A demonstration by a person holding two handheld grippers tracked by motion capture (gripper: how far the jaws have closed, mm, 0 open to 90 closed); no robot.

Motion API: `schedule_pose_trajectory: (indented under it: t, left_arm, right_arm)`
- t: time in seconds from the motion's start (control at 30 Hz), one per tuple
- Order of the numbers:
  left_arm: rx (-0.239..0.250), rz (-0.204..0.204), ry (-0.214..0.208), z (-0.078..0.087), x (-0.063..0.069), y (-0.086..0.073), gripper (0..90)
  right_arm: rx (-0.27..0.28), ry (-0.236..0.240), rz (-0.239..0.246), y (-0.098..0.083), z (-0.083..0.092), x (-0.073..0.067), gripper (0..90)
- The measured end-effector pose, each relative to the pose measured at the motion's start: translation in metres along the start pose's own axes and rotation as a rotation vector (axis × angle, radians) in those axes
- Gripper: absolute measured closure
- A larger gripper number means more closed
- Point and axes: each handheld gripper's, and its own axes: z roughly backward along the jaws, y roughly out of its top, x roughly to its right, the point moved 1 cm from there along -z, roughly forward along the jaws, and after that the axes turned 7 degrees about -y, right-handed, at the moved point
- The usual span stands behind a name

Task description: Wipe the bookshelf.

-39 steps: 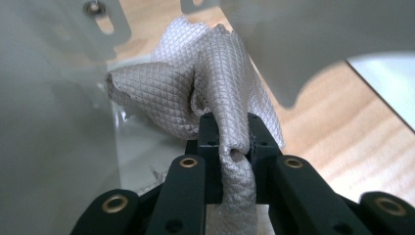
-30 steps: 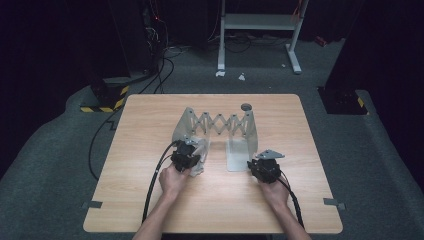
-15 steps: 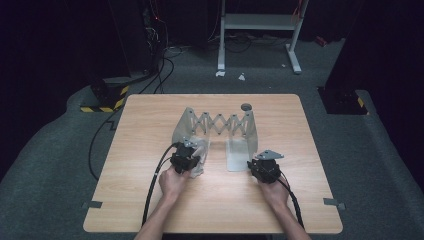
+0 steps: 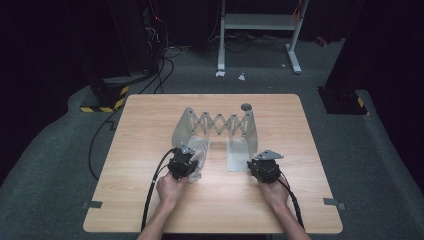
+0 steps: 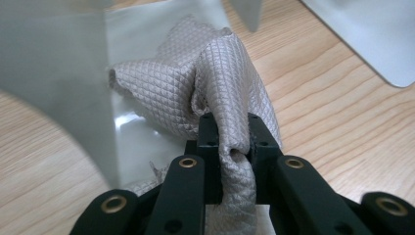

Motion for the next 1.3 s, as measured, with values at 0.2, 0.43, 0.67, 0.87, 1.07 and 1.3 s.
schedule_pose_trajectory:
  t: [0.2, 0.43, 0.67, 0.87, 1.07, 1.3]
  left_arm:
    - [0.001, 0.022, 0.016, 0.003, -0.006, -0.002, 79.8]
    - [0.016, 0.057, 0.062, 0.008, -0.016, -0.006, 80.0]
    - [0.053, 0.05, 0.06, 0.011, -0.014, -0.003, 80.0]
    - [0.095, 0.048, 0.06, 0.02, -0.01, -0.002, 80.1]
    - [0.121, 0.06, 0.067, 0.024, -0.012, -0.005, 80.2]
    - [0.129, 0.094, 0.07, 0.025, -0.016, -0.01, 80.1]
  right_arm:
    - [-0.003, 0.003, -0.008, 0.0, 0.0, 0.0, 76.8]
    - [-0.001, 0.003, -0.003, 0.0, 0.0, 0.0, 76.9]
    - [0.0, 0.0, 0.0, 0.0, 0.0, 0.0, 76.9]
    - [0.0, -0.001, -0.001, 0.0, 0.0, 0.0, 77.0]
    - [0.0, 0.002, 0.0, 0.0, 0.0, 0.0, 76.9]
    - [0.0, 0.002, -0.001, 0.0, 0.0, 0.0, 77.0]
